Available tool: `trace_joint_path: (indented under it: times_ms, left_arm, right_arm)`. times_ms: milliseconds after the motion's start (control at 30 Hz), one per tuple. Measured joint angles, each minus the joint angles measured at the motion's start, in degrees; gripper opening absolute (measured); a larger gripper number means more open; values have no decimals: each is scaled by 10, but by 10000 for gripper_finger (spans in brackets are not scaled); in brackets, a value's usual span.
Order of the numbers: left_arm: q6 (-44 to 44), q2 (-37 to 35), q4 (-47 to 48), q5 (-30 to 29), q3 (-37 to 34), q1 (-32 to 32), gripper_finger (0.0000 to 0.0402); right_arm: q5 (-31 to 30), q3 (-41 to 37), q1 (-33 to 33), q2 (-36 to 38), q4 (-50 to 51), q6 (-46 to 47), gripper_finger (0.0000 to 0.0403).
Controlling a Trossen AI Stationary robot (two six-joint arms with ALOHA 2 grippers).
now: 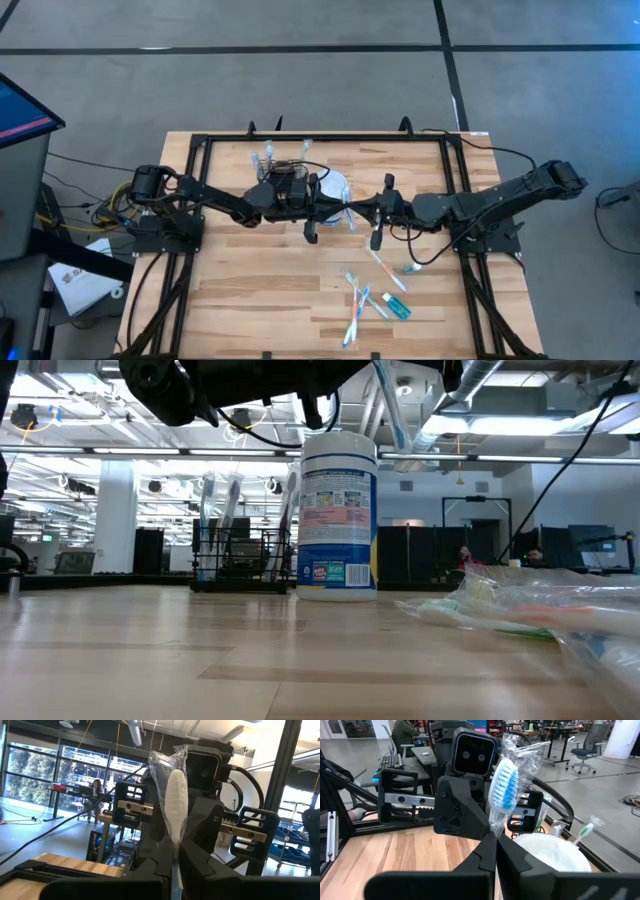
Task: Pick & Place toothbrushing station
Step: Put the top blue toothbrush into the mesh organizer
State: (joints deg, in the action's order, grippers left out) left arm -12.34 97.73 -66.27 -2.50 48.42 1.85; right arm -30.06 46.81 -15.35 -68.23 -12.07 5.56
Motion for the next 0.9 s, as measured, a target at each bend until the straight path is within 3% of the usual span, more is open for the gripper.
trace_joint_path:
  times_ms: [600, 900]
  left_arm:
    - [34, -103, 154, -1, -6, 13, 5]
    - [74, -169, 278, -65, -7, 32, 5]
  right_arm:
    - [3, 0, -1, -1, 13, 0, 0]
    - [2, 0, -8, -1, 17, -1, 0]
